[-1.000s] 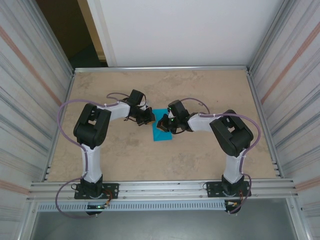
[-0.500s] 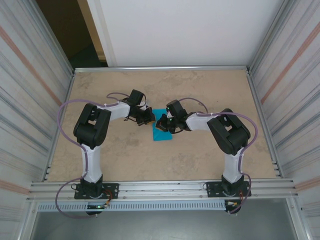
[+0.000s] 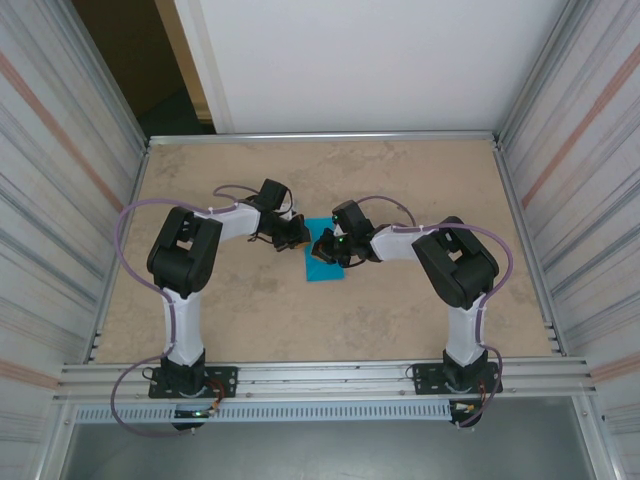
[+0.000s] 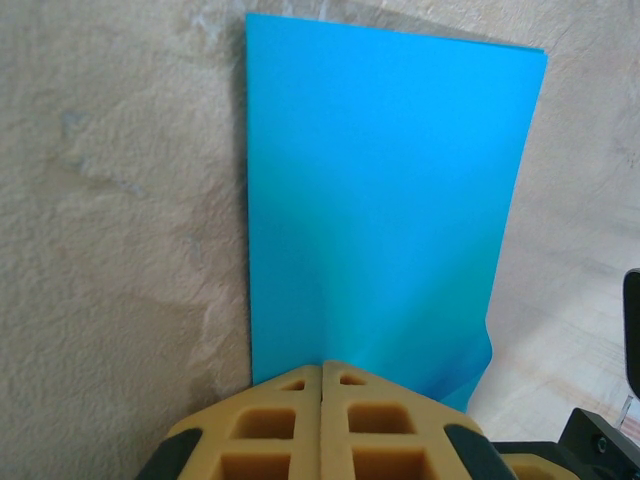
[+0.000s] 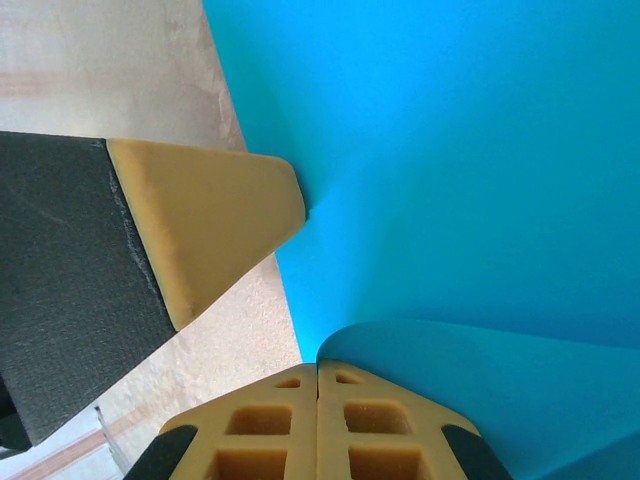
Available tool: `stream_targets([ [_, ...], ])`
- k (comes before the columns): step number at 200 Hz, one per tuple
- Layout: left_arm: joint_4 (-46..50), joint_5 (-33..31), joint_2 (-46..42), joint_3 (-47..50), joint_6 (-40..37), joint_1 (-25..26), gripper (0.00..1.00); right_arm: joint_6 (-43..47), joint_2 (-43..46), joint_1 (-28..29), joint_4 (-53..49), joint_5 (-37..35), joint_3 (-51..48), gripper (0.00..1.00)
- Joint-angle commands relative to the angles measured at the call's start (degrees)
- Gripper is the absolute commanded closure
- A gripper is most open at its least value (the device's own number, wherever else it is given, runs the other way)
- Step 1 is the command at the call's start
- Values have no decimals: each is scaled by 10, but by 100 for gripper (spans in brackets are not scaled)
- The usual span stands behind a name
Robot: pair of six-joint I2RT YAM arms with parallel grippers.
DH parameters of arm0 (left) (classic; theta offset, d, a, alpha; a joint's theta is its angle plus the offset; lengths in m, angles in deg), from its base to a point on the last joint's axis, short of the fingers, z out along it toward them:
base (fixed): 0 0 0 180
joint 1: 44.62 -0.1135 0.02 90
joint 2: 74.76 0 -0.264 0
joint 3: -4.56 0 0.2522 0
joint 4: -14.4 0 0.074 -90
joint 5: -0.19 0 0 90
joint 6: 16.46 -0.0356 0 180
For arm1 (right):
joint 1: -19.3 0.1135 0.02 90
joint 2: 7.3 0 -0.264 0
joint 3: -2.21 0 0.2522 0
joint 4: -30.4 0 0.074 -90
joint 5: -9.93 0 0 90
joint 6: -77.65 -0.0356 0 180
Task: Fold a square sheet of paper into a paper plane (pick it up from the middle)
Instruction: Fold the triangle a second time at the center of the table.
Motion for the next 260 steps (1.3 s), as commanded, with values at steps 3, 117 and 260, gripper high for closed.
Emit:
stream_targets([
  [3,35,-12,9,-1,-11,-4,100,0,-13,4,1,-3,11,100],
  [117,35,-11,8,2,-11,-4,100,-8,-23,4,7,-8,9,100],
  [260,33,-10,9,6,-12,-5,100,-11,-29,4,19,4,12,100],
])
